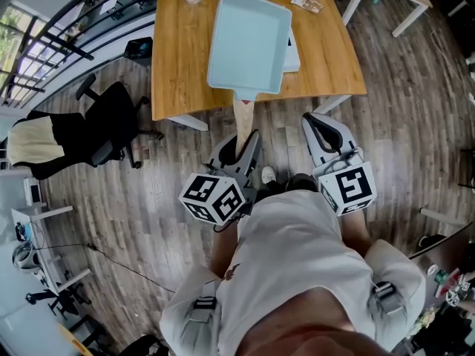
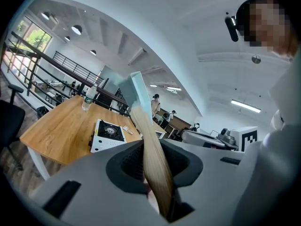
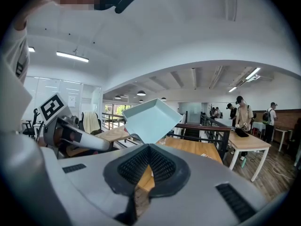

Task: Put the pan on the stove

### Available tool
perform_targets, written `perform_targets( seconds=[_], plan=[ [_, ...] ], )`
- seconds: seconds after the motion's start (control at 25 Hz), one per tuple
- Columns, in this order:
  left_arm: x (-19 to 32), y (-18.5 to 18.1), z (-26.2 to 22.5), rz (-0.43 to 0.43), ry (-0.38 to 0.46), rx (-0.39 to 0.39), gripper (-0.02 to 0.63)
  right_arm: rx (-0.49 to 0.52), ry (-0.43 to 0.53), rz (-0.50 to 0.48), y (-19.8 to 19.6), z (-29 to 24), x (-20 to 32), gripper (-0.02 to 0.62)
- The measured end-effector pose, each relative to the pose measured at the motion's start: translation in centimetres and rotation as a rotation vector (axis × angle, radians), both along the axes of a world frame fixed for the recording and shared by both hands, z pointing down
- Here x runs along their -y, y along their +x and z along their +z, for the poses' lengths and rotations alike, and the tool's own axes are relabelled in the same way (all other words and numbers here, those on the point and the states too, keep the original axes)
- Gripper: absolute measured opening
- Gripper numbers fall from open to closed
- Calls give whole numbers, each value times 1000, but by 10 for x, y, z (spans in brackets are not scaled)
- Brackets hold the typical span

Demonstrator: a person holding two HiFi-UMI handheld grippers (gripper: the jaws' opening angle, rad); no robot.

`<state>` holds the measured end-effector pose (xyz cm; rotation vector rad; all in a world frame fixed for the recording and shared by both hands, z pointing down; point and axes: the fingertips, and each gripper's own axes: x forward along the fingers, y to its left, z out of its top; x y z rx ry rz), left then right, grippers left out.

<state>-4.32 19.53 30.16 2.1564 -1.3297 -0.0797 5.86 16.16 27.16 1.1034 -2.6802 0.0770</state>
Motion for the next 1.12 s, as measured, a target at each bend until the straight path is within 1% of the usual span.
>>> perform_targets(
  seconds=[0.28, 0.44, 0.84, 1.12],
  plan=[
    [21, -3, 2, 17, -3, -6, 91, -11, -14, 5, -6, 6, 21, 20],
    [34, -5, 5, 16, -19, -2, 91, -4, -25, 0, -9, 10, 35, 20],
    [88, -6, 11, -23, -38, 23, 91, 21, -25, -72, -21, 12, 93, 20],
    [130, -2, 11, -54, -48, 37, 91, 27, -36, -96, -15, 16, 141, 20]
  ],
)
